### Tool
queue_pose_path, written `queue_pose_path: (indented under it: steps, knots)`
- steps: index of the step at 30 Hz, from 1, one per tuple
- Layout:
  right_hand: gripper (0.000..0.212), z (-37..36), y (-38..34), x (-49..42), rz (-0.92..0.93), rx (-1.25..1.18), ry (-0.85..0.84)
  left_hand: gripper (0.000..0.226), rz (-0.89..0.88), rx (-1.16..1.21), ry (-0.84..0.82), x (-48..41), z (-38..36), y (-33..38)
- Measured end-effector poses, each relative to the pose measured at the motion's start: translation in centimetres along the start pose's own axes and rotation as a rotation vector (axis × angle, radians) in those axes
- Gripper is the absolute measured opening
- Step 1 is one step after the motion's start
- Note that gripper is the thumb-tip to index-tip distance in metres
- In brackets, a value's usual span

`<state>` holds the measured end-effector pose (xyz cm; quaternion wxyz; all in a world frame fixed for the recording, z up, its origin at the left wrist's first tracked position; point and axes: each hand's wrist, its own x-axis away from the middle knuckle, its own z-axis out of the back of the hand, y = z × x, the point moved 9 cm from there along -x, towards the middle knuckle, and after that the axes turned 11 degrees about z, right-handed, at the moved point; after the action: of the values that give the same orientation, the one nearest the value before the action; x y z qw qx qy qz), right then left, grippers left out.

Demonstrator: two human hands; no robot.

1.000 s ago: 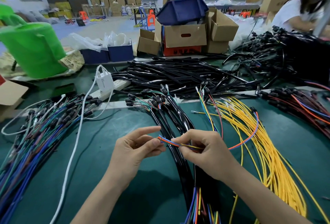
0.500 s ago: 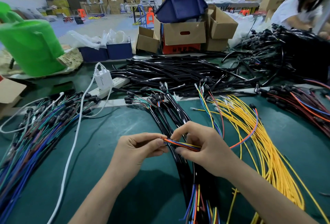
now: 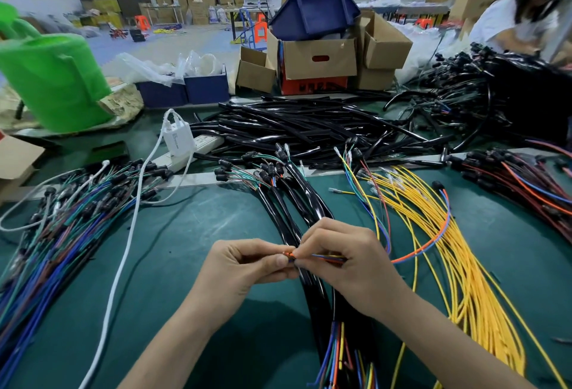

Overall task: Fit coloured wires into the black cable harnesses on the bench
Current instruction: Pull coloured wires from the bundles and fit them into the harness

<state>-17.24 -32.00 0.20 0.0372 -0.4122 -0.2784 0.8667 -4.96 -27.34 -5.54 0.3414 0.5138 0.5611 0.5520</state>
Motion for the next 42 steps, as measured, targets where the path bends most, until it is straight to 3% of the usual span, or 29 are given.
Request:
queue_pose_path:
  steps: [8,13,15,18,22,24,28,36,42]
  knots:
    - [0.008,-0.3,0.8,0.2,-0.061,-0.022,-0.05,0.018,0.036,0.025,-0.025,-0.2,-0.2,-0.6]
    - [0.01,-0.5,1.8,0.6,-0.156,-0.123,-0.077,0.04,0.173,0.127,-0.11,-0.4,-0.7,-2.3]
    - [0.011,-0.7,2.2,0.8,-0.202,-0.178,-0.099,0.033,0.209,0.172,-0.113,-0.3,-0.6,-2.7]
    - [0.017,-1.0,2.7,1.3,-0.273,-0.228,-0.148,0.011,0.166,0.063,-0.084,-0.2,-0.6,-2.2]
    - [0.014,-1.2,3.6,1.8,-0.341,-0.185,-0.179,0.013,0.063,-0.183,-0.017,0.1,-0.8,-1.2]
    - [0.012,-1.1,4.0,1.9,-0.392,-0.248,-0.163,0.02,0.062,-0.138,-0.011,0.1,-0.9,-1.2]
    - [0.013,-1.2,4.0,2.1,-0.452,-0.404,-0.195,0.006,0.063,-0.065,-0.068,0.2,-1.5,-1.3]
    - [0.014,-1.0,2.9,1.8,-0.501,-0.66,-0.164,0.011,0.0,0.035,-0.135,0.2,-2.7,-1.1]
    - [0.011,-0.7,4.0,1.7,-0.555,-0.541,-0.06,0.005,-0.123,-0.016,0.094,-0.2,-1.0,-0.2]
